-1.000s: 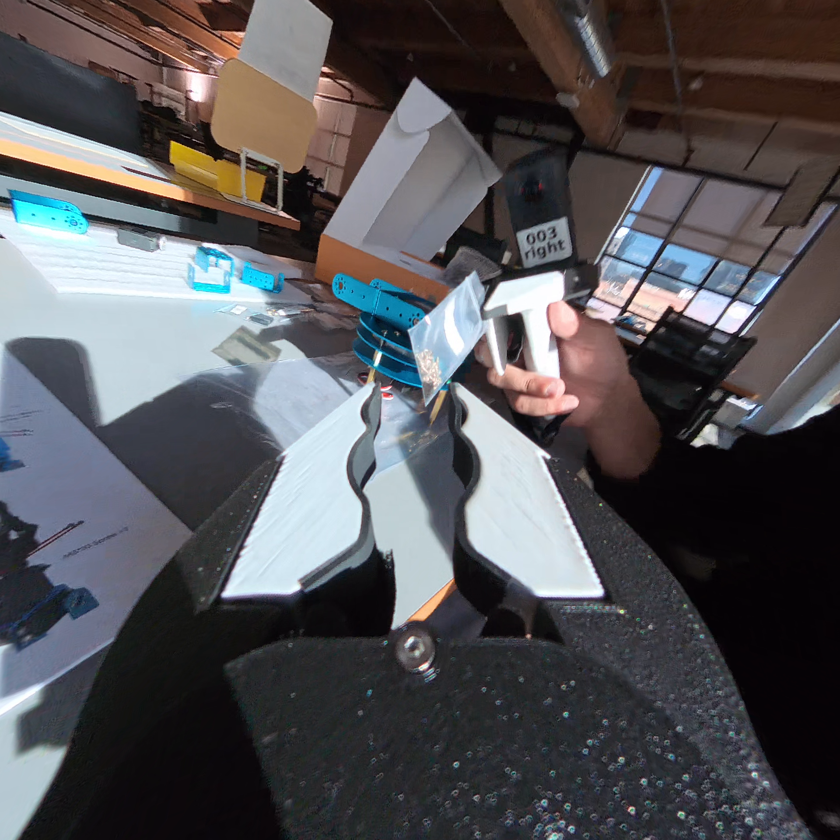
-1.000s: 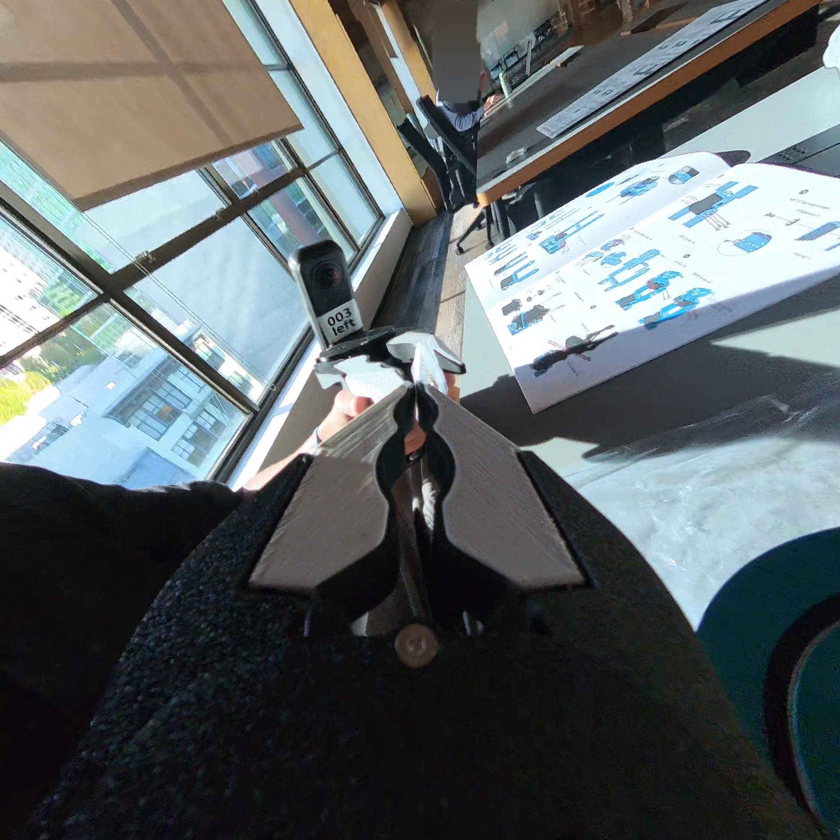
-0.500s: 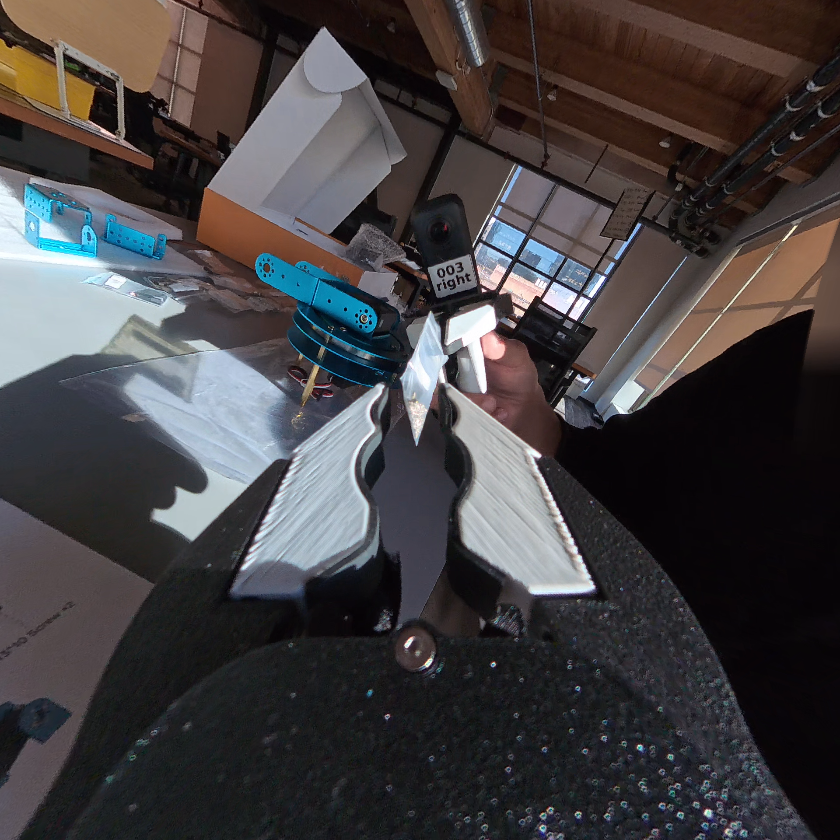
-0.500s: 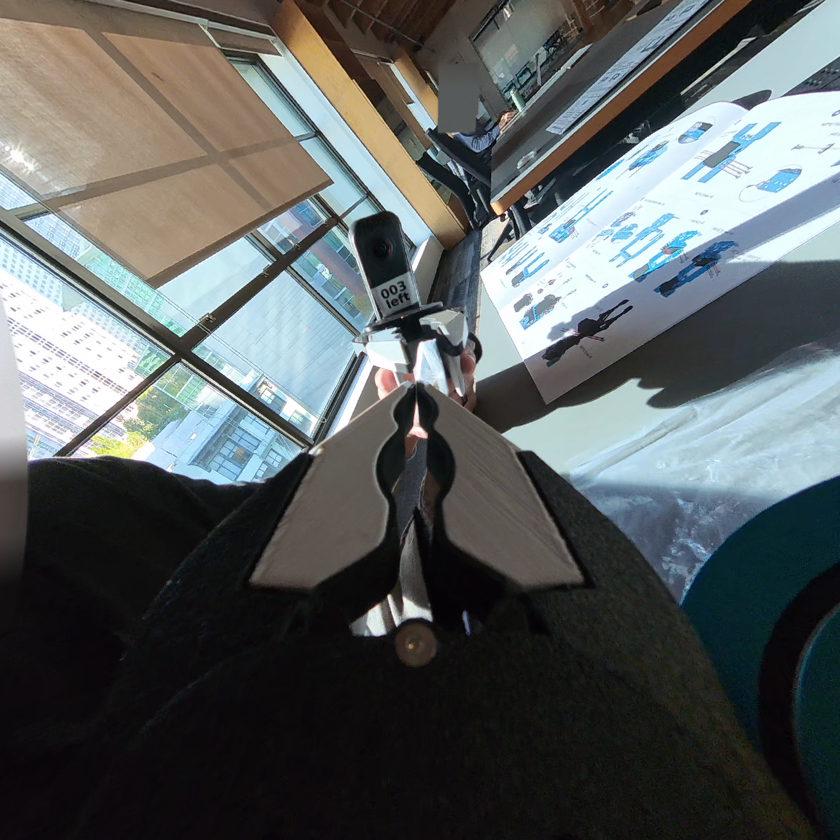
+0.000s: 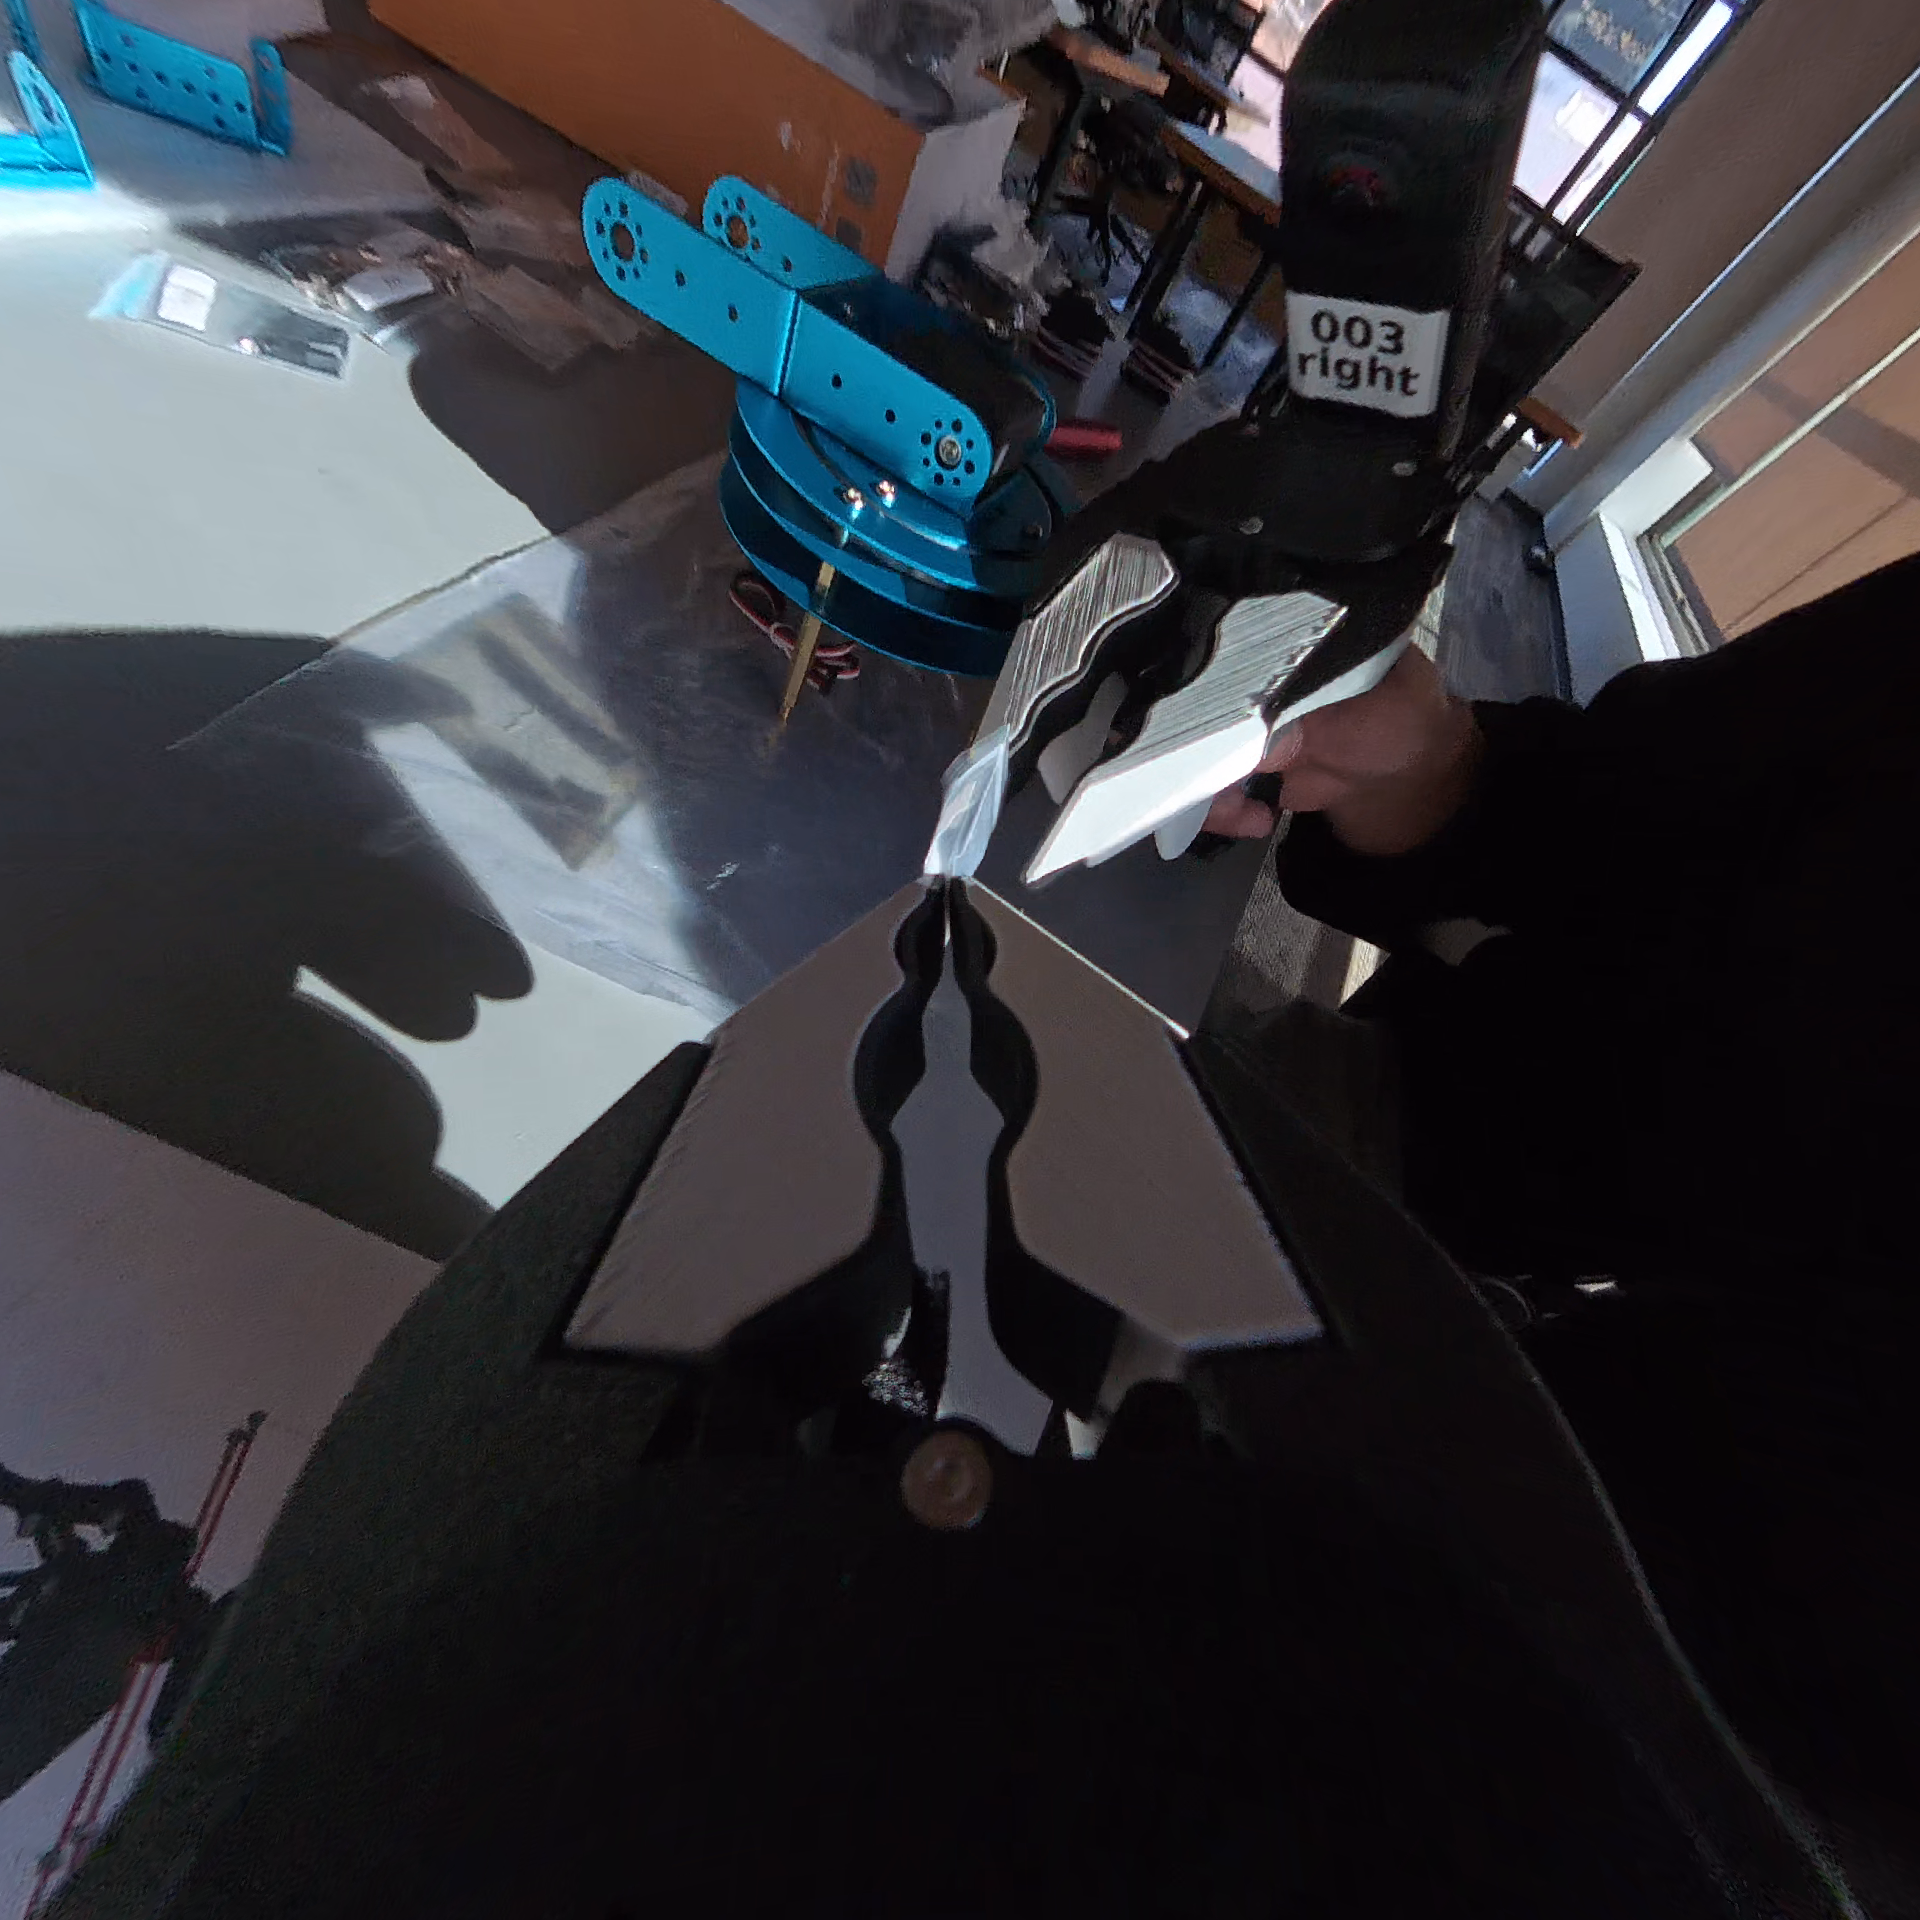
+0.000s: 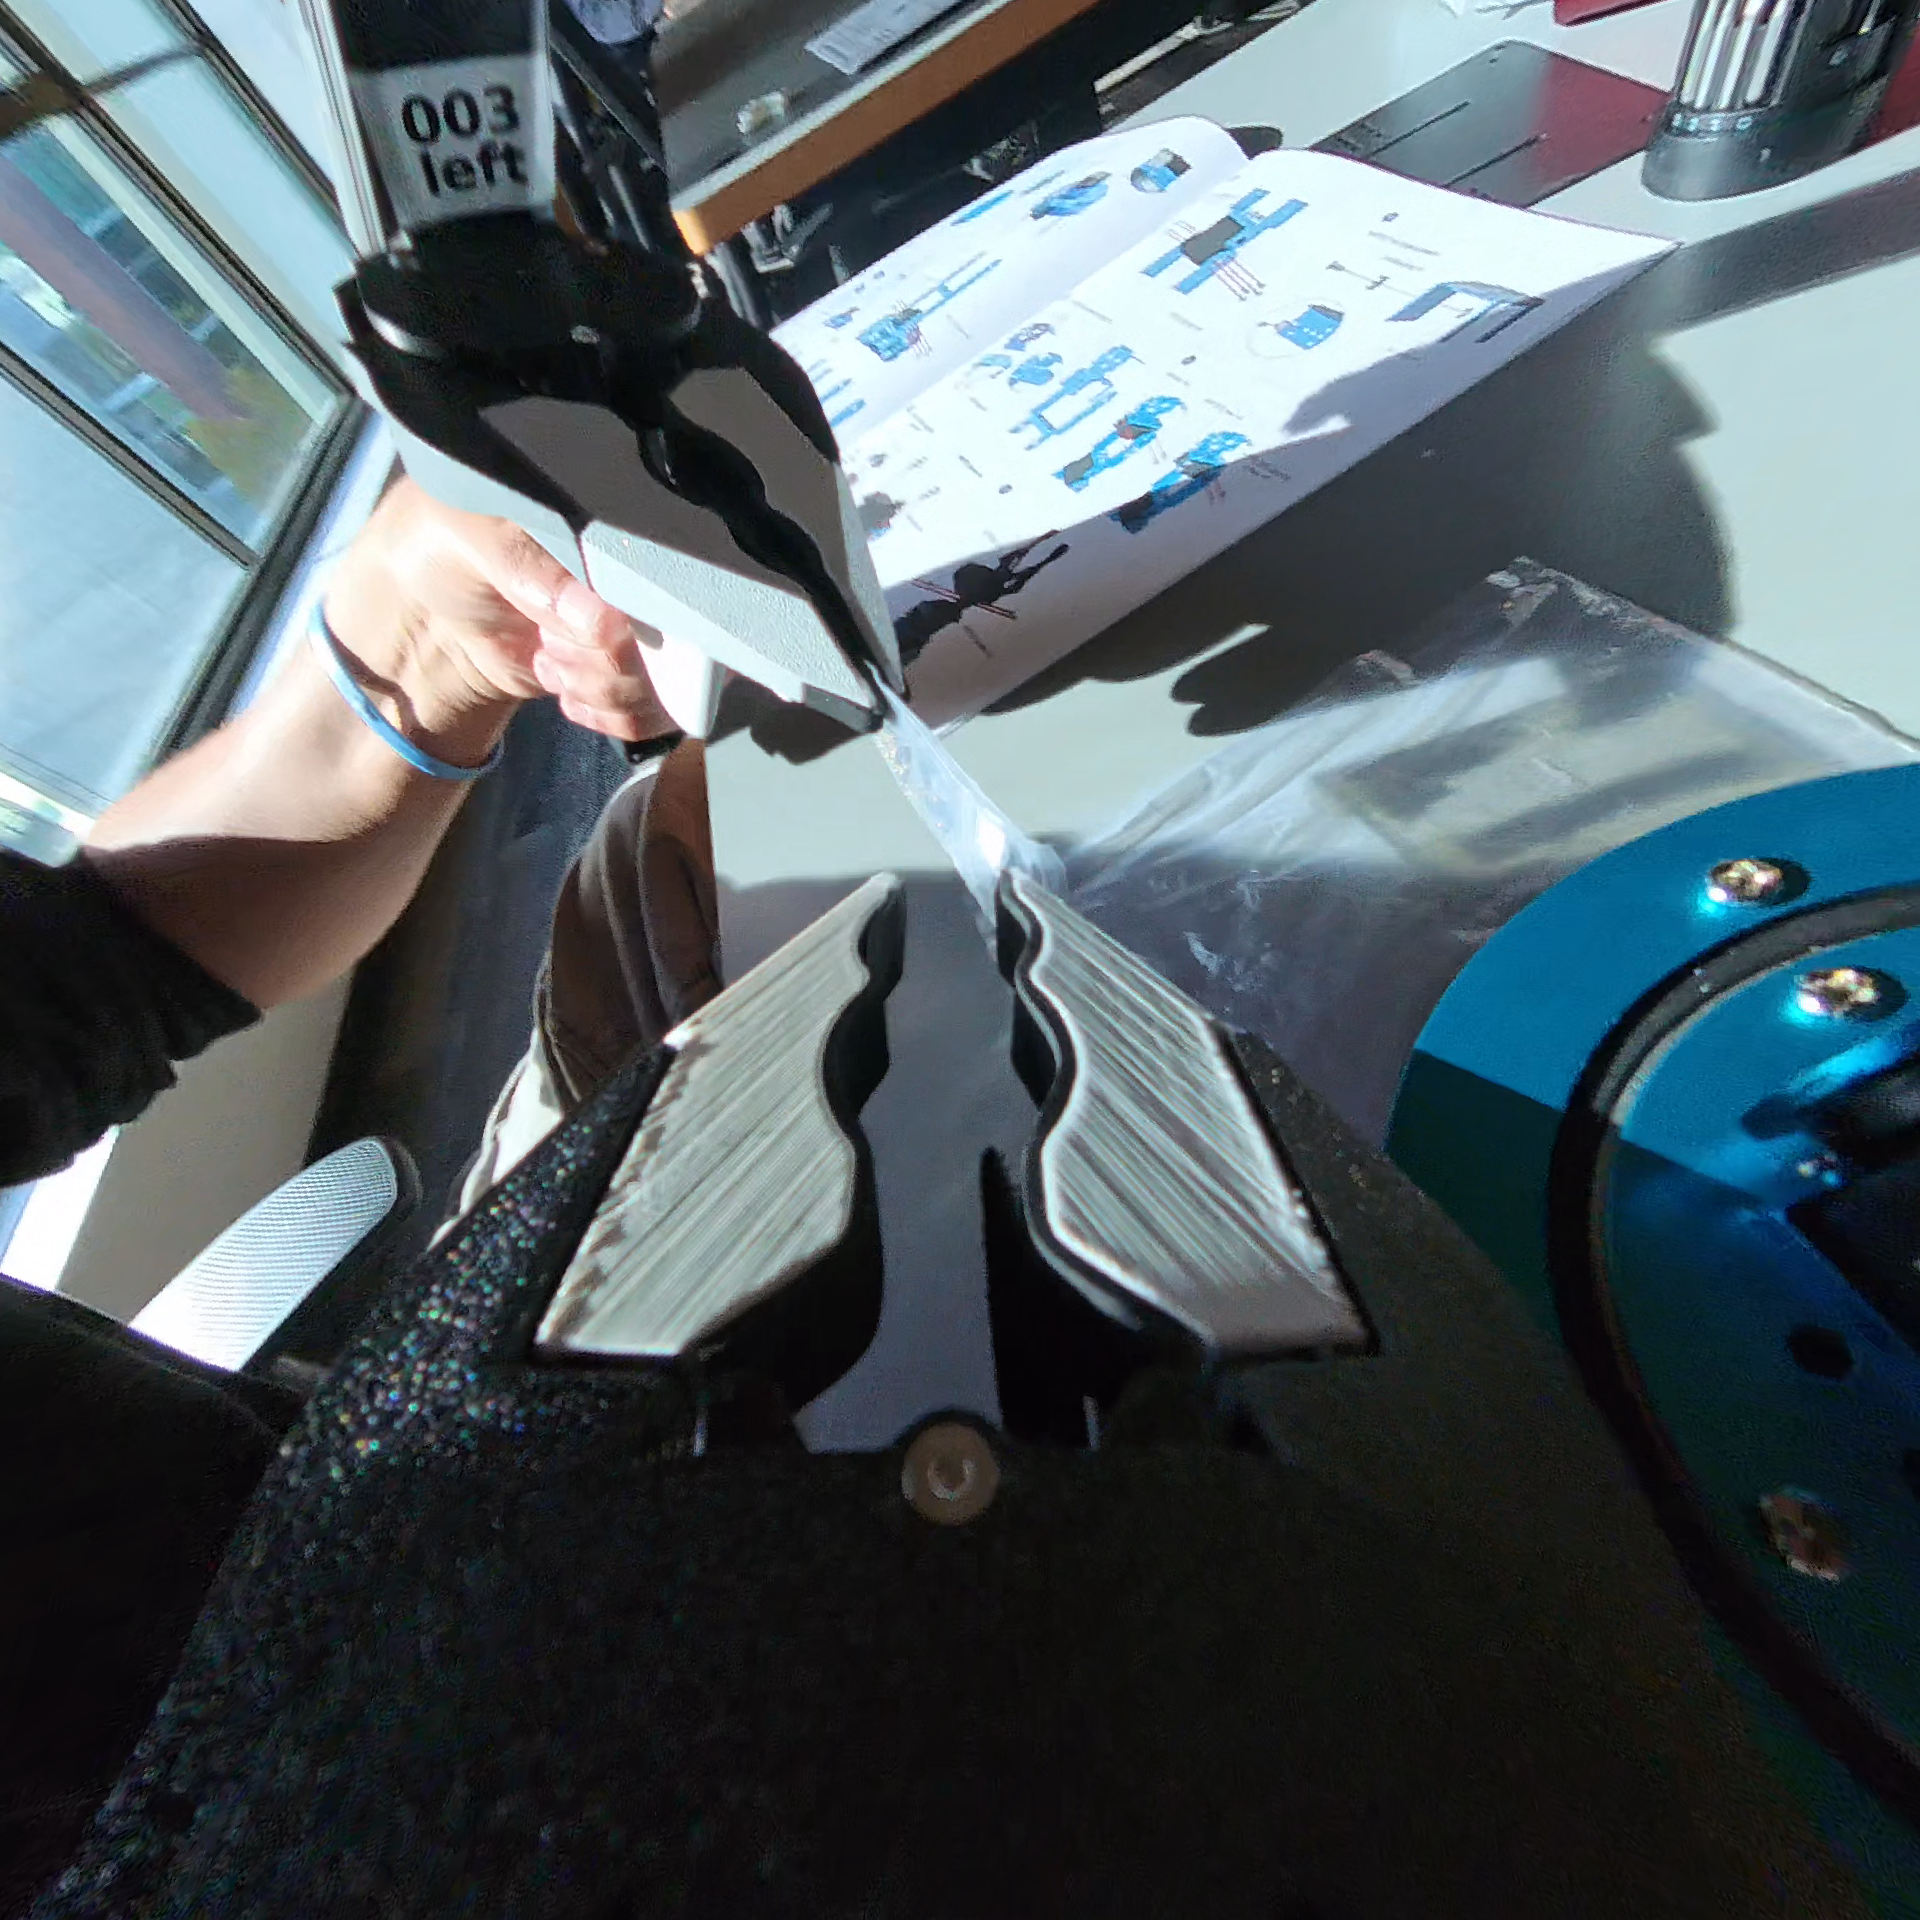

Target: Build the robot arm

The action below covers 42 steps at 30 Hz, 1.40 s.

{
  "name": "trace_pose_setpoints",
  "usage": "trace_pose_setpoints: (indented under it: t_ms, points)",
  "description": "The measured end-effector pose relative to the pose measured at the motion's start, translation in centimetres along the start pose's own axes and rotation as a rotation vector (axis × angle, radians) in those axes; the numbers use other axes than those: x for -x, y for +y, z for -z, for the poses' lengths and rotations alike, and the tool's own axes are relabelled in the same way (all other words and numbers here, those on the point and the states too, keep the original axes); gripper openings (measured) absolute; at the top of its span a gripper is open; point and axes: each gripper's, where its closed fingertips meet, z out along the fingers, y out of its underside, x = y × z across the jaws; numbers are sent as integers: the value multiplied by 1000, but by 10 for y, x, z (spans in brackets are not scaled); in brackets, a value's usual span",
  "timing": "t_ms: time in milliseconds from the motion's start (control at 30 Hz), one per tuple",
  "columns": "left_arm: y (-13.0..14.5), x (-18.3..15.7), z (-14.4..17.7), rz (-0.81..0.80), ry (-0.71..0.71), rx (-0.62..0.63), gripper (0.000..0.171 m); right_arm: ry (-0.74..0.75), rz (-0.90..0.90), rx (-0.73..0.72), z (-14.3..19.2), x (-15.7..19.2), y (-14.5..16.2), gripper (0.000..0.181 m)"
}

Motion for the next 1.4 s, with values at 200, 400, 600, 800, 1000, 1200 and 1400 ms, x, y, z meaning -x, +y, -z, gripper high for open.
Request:
trace_pose_setpoints:
  t_ms: [200,400,600,800,1000,1200,1400]
  points:
    - [6,24,-14,0,-25,148,0,45,5,4,21,-10,11,22]
    - [4,48,-17,-14,-86,220,0,-198,27,-53,56,27,20,25]
    - [-4,67,-18,-16,-139,259,0,-269,169,-216,115,27,14,23]
    - [-4,74,-27,-29,-170,299,0,-290,264,-288,135,36,16,25]
    - [-10,74,-26,-62,-196,306,0,-153,308,-201,116,22,28,25]
    - [-6,73,-29,-52,-197,326,0,-175,285,-194,117,23,30,26]
    - [-4,73,-27,-53,-196,329,0,-183,270,-165,114,22,34,26]
